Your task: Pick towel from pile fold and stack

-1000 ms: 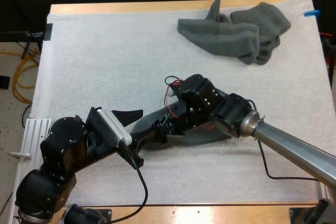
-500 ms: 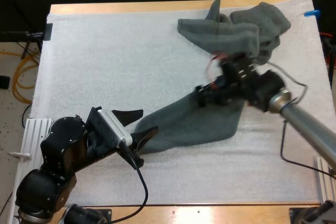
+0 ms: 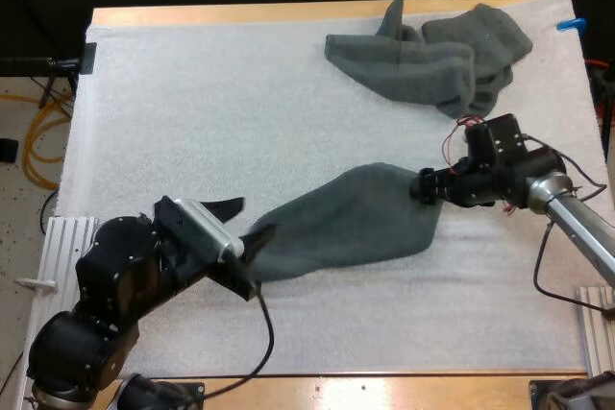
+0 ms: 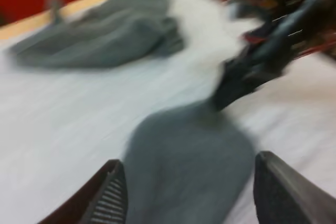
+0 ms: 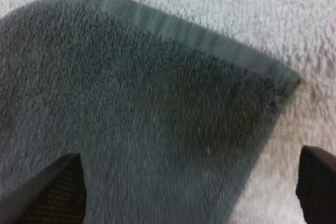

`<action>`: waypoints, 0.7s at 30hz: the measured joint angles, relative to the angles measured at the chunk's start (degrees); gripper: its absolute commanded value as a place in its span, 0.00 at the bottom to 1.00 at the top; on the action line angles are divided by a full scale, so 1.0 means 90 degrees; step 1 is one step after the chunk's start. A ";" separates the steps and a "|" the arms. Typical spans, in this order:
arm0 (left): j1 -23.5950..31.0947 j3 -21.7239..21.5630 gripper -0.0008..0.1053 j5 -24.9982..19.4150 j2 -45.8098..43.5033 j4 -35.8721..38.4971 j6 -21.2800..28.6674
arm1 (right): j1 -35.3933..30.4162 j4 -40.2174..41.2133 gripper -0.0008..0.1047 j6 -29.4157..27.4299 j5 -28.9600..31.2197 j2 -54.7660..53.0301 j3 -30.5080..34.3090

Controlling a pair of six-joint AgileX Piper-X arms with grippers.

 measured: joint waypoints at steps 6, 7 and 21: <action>0.0000 0.0000 0.50 -0.0945 0.0418 0.0899 0.0030 | 0.0000 -0.0420 0.76 0.0028 0.0278 0.0565 -0.0001; 0.0000 0.0000 0.50 -0.0970 0.0478 0.1038 0.0031 | 0.0000 -0.0468 0.76 0.0058 0.0294 0.0665 -0.0001; 0.0000 0.0011 0.50 -0.1010 0.0750 0.1364 0.0044 | 0.0000 -0.1042 0.01 0.0417 0.0402 0.0998 -0.0001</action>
